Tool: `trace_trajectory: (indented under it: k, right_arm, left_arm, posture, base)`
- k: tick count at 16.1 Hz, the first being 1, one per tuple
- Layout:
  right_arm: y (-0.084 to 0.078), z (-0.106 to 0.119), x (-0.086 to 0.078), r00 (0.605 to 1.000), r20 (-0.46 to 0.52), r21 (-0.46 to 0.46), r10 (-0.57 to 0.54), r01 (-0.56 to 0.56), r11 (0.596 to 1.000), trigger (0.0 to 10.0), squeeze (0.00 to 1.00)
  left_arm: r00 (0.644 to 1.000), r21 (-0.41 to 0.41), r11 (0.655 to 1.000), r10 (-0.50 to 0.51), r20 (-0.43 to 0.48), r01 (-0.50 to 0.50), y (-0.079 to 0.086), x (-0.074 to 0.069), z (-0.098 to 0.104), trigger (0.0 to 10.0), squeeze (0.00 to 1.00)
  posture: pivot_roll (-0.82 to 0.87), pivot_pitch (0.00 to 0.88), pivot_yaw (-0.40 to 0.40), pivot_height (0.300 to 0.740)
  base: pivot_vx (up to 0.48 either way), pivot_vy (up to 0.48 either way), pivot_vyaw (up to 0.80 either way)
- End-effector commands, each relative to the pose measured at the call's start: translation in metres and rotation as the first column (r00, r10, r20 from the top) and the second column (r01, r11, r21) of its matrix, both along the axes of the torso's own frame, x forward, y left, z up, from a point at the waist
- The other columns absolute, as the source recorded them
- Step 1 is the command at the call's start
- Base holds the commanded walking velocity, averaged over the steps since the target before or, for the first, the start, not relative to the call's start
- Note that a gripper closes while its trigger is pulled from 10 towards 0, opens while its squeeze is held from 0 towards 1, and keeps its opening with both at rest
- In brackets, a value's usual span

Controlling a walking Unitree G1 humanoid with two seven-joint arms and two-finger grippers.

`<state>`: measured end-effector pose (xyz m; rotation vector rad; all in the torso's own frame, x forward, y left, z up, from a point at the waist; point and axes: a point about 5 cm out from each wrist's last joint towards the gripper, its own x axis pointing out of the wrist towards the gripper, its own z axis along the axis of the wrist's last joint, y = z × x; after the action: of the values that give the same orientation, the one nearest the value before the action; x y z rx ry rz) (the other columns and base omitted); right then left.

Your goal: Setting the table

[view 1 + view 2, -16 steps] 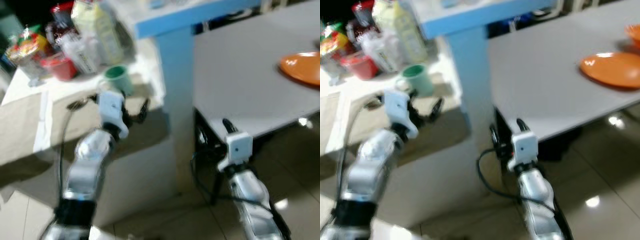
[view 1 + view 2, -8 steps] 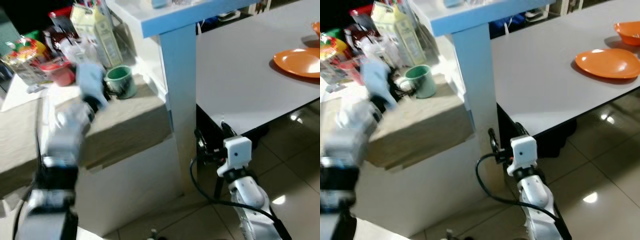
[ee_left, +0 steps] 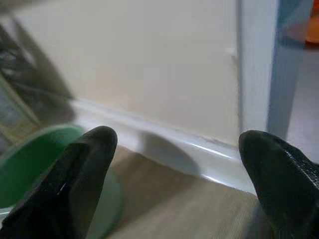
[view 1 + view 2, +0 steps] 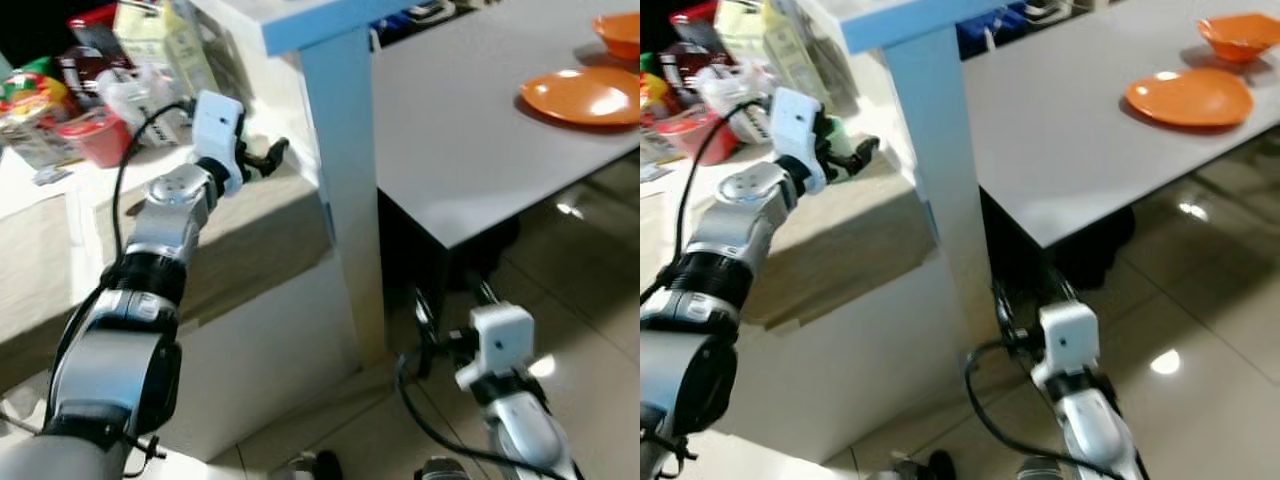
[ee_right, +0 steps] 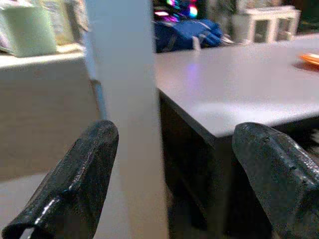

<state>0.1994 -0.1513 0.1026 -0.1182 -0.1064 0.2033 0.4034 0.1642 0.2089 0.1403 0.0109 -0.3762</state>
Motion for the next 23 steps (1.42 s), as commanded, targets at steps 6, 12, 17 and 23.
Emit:
trace_trajectory:
  k: [6, 12, 17, 23]
  right_arm:
    - [-0.004, 0.006, -0.016, 1.0, -0.025, -0.021, -0.016, 0.016, 1.0, 10.0, 0.0]
    - [-0.011, 0.009, 0.009, 0.999, -0.007, -0.005, -0.043, 0.043, 0.999, 10.0, 0.0]
    - [-0.004, 0.01, 0.041, 1.0, 0.016, 0.024, -0.012, 0.012, 1.0, 10.0, 0.0]
    - [0.001, 0.008, 0.038, 0.999, 0.04, 0.058, 0.022, -0.025, 0.998, 10.0, 0.0]
  left_arm:
    - [0.998, 0.001, 0.998, 0.06, 0.004, -0.06, 0.014, 0.005, 0.002, 10.0, 0.0]
    - [0.975, -0.183, 0.971, 0.178, 0.133, -0.153, 0.033, -0.011, -0.004, 10.0, 0.0]
    - [0.902, -0.231, 0.903, 0.402, 0.156, -0.362, 0.075, -0.065, -0.039, 10.0, 0.0]
    - [0.906, -0.119, 0.901, 0.423, 0.024, -0.418, 0.088, -0.171, -0.089, 10.0, 0.0]
  posture:
    - [-0.41, 0.153, 0.23, 0.74]
    - [-0.35, 0.066, 0.191, 0.74]
    - [-0.26, 0.0, 0.154, 0.74]
    - [-0.2, 0.0, 0.143, 0.74]
  base:
    - [0.0, 0.0, 0.0]
    - [0.0, 0.0, 0.0]
    - [0.0, 0.0, 0.0]
    - [0.0, 0.0, 0.0]
